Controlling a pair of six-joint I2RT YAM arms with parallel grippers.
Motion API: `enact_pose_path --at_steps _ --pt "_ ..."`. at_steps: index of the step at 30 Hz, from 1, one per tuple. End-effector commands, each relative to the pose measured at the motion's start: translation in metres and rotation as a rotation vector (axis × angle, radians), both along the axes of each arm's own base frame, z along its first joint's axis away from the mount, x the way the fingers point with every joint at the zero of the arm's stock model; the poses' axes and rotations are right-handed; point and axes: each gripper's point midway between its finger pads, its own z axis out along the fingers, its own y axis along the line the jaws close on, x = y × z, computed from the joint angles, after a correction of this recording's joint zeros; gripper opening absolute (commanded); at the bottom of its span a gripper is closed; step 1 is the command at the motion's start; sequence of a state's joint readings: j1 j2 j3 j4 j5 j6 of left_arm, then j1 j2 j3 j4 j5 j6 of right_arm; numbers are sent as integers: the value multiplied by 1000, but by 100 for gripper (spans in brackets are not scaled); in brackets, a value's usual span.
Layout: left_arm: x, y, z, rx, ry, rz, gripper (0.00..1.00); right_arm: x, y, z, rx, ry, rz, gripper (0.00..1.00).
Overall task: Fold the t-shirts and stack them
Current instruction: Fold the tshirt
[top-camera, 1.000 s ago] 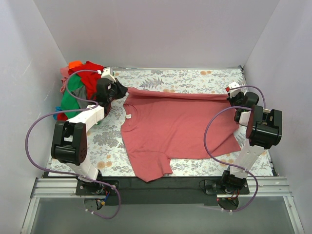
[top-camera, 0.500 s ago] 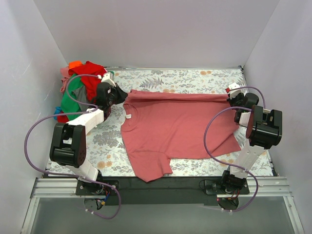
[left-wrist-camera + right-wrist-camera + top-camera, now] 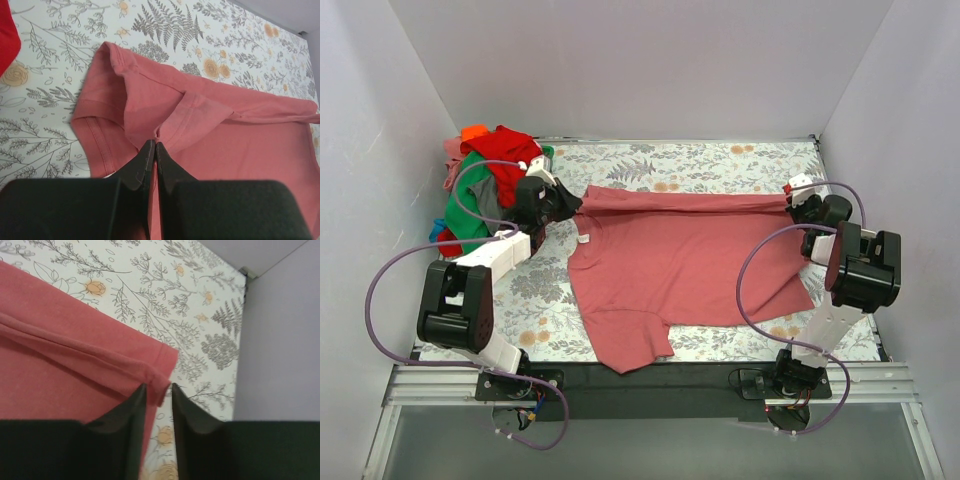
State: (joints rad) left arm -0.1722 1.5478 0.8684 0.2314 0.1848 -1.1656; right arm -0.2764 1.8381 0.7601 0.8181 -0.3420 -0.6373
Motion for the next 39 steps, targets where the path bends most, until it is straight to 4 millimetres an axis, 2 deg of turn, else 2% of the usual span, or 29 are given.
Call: enact_pose_path --at_steps 1,2,3,4,6,8,11,12,14,16,21,27,39 --pt "-10 0 2 -16 11 -12 0 -4 -12 26 -42 -68 -31 39" --pt "-12 -1 -2 -18 24 -18 0 -10 -16 28 -45 -66 -46 60" --pt "-14 -1 -6 -18 33 -21 0 -13 -14 29 -44 -66 -44 61" --pt "-14 -2 -10 -18 44 -21 0 -17 -20 30 -34 -66 -59 73" --pt "-16 -2 -15 -19 60 -25 0 -28 -23 35 -11 -63 -58 77" --pt "-16 -3 -19 -18 71 -27 0 -35 -24 44 10 -70 -59 77" --pt "-19 -3 -21 -20 84 -32 0 -47 -18 40 58 -19 -32 78" --pt "-20 -3 -23 -18 90 -33 0 -56 -6 33 99 43 15 79" --pt "-22 -3 -24 -18 95 -34 0 -62 9 35 122 91 100 81" --pt "-24 -2 -26 -15 105 -35 0 -77 34 31 184 171 225 81" --pt "-30 -3 -34 -17 140 -39 0 -98 63 31 300 222 331 82" --pt "-38 -5 -46 -6 184 -40 0 -111 71 24 319 272 357 82" --pt "-50 -10 -47 10 198 -51 0 -124 78 11 334 316 383 83"
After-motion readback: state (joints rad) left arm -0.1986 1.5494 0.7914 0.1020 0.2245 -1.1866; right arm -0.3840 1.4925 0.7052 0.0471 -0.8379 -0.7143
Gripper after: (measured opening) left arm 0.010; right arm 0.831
